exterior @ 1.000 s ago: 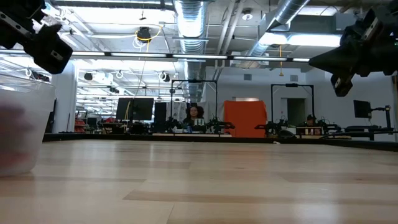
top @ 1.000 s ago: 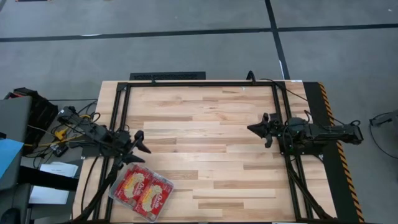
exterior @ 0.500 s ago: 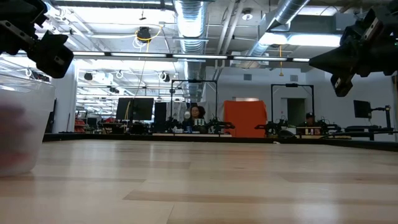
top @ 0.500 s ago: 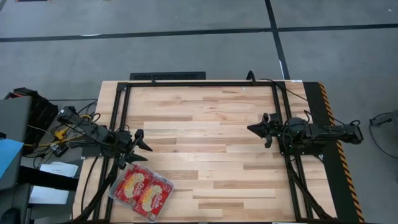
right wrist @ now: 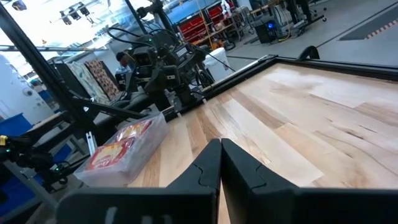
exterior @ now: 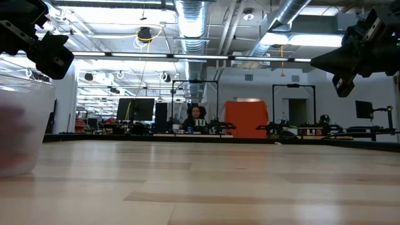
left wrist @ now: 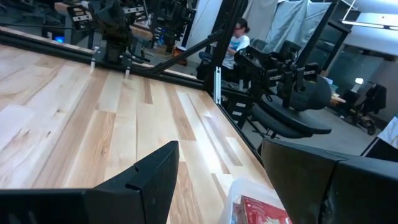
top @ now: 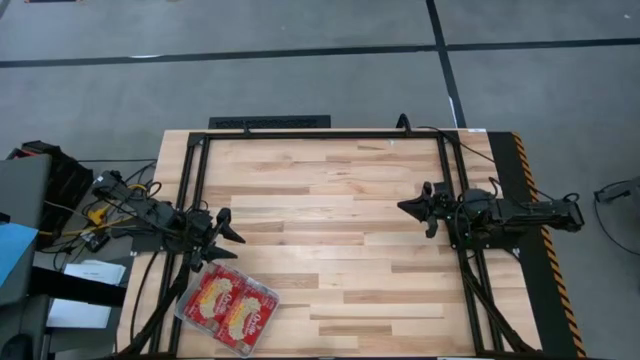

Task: Sort popcorn bags into baskets
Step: Return to Home Position

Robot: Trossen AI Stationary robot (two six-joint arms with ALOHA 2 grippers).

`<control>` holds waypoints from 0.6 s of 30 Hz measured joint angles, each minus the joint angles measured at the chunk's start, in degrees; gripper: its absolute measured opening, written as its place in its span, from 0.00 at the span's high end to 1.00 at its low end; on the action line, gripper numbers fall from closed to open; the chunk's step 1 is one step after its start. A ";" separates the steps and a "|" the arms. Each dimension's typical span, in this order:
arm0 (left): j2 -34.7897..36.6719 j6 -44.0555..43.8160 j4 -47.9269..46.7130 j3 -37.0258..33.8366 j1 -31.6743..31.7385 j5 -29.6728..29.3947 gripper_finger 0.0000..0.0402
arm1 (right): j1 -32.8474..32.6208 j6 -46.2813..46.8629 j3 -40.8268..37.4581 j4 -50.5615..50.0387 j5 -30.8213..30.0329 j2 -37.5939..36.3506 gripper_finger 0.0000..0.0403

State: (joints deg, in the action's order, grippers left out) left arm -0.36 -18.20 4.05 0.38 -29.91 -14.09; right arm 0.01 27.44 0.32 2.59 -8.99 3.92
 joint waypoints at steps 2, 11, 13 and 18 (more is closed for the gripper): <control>0.00 0.00 0.00 0.00 0.00 0.00 0.45 | 0.00 0.00 -0.02 0.00 0.00 0.00 0.91; 0.00 0.00 0.00 0.00 0.00 0.00 0.45 | 0.01 0.00 -0.02 -0.04 -0.04 0.00 0.93; 0.00 0.00 0.00 0.00 0.00 0.00 0.45 | 0.00 0.00 -0.02 -0.04 -0.04 0.00 0.93; 0.00 0.00 0.00 0.00 0.00 0.00 0.45 | 0.00 0.00 -0.02 -0.04 -0.04 0.00 0.92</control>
State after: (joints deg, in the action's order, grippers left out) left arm -0.36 -18.20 4.06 0.38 -29.91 -14.09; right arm 0.01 27.44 0.30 2.55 -9.04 3.92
